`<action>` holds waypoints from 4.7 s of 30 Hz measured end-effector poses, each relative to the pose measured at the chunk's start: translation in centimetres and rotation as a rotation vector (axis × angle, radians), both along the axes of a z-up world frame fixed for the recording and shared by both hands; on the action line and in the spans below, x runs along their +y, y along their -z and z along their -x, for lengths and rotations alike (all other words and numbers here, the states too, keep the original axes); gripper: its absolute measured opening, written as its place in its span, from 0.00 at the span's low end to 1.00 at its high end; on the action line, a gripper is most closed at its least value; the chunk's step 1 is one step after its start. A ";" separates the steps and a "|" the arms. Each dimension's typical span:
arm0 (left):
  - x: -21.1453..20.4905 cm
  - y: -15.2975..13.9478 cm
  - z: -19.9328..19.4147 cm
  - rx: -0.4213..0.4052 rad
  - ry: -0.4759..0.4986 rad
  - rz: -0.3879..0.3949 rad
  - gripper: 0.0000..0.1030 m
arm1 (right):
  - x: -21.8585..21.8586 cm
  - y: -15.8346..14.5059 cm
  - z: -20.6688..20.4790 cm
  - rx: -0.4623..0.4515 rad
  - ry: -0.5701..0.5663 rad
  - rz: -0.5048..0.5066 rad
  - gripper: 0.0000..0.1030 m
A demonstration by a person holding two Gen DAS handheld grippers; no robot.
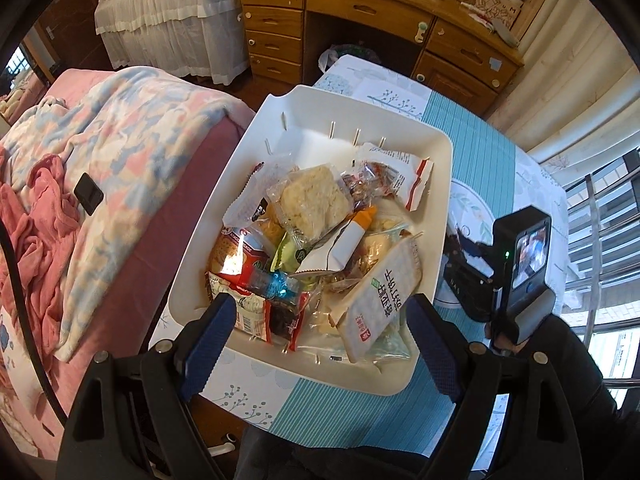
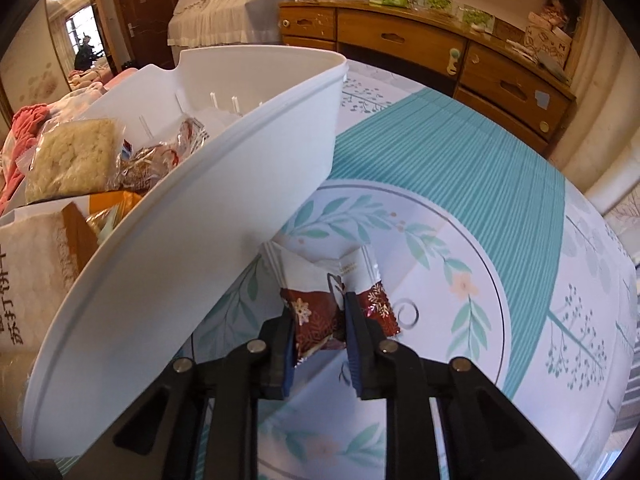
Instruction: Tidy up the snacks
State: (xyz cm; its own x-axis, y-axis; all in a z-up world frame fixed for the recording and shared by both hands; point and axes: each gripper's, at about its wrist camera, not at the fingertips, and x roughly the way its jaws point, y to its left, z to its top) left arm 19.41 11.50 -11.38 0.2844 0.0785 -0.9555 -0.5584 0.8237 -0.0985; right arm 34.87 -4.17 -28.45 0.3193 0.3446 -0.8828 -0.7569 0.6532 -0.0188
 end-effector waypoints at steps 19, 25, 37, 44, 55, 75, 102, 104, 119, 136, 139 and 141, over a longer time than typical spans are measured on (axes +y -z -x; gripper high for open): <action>1.9 -0.5 -3.1 -0.080 0.270 0.175 0.84 | -3.2 -5.0 4.9 0.048 0.372 0.059 0.13; 3.8 -2.4 -3.9 -0.149 0.395 0.185 0.84 | -2.8 -7.9 6.8 0.000 0.519 0.048 0.13; 7.8 -4.1 -1.5 -0.223 0.515 0.185 0.84 | 1.3 -12.6 11.8 -0.068 0.621 -0.104 0.13; 9.3 -4.8 1.3 -0.261 0.510 0.183 0.84 | 4.3 -13.2 14.6 -0.032 0.575 -0.194 0.13; 9.5 -3.7 6.9 -0.245 0.466 0.212 0.84 | 4.5 -14.1 18.2 0.040 0.571 -0.285 0.53; 1.3 -3.9 11.9 -0.271 0.417 0.144 0.86 | -4.2 -17.0 25.9 0.155 0.628 -0.171 0.92; -7.4 -7.8 14.9 -0.255 0.352 -0.056 0.99 | -10.6 -21.9 29.6 0.189 0.626 -0.162 0.99; -7.8 -7.7 14.8 -0.257 0.350 -0.055 0.99 | -10.8 -22.1 29.5 0.170 0.619 -0.166 0.99; -10.4 -8.4 11.6 -0.295 0.393 -0.089 0.99 | -12.8 -22.1 26.7 0.127 0.654 -0.141 1.00; -10.1 -8.4 11.0 -0.292 0.396 -0.086 0.99 | -12.2 -21.6 25.9 0.151 0.642 -0.129 1.00; -10.1 -8.4 11.0 -0.295 0.395 -0.084 0.99 | -12.2 -21.6 25.9 0.151 0.643 -0.129 1.00; -10.2 -8.4 11.0 -0.295 0.395 -0.082 0.99 | -12.2 -21.5 25.9 0.156 0.644 -0.129 1.00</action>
State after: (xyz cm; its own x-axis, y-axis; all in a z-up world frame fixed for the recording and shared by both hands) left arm 8.37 1.35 -3.02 0.5646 -0.0182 -0.8251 -0.1599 0.9784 -0.1309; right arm 9.01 -16.41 -6.94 0.3684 0.2335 -0.8999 -0.2029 0.9648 0.1672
